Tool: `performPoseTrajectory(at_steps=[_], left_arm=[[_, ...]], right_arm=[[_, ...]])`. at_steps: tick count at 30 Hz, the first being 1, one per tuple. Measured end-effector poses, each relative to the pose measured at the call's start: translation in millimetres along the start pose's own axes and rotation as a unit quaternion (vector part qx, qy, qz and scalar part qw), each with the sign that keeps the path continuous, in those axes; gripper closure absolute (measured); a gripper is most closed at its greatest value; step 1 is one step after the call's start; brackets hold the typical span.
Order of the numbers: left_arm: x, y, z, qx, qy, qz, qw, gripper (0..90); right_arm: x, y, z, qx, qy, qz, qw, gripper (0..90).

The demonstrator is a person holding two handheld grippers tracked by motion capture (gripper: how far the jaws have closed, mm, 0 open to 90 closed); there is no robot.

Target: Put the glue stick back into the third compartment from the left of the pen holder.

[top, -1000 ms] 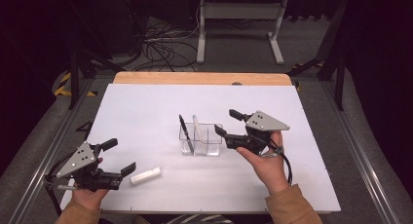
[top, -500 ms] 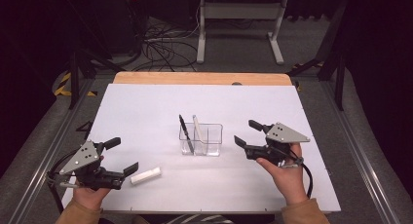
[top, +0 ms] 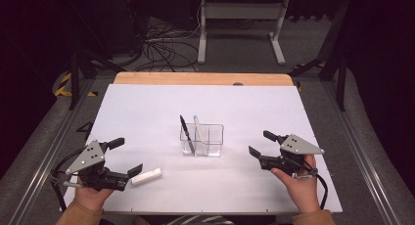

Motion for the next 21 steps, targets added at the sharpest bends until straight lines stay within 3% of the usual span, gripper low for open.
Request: performPoseTrajectory(at_steps=[6,16,21], left_arm=[[-2.2,-2.7,1.5,0.005,0.006,0.007,0.9999,0.2],[-2.0,-3.6,3.3,0.001,0.009,0.020,0.9998,1.1],[-2.6,-6.3,4.3,0.000,0.013,0.046,0.9988,1.2]], right_arm=[[17.4,5.5,-4.2,0.002,-0.004,0.020,0.9998,23.7],[41.1,12.6,-9.1,0.025,-0.004,0.040,0.9989,23.6],[44.6,11.4,-9.8,0.030,-0.012,0.051,0.9982,23.7]])
Point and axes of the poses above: each handheld gripper's, and its own axes: y roughly backward along the jaws, x roughly out of its underside, z roughly to its left, the point moved 4 cm from there along -y, roughly forward along the jaws, and after that the axes turned 12 degrees about x, right-handed, at the moved point
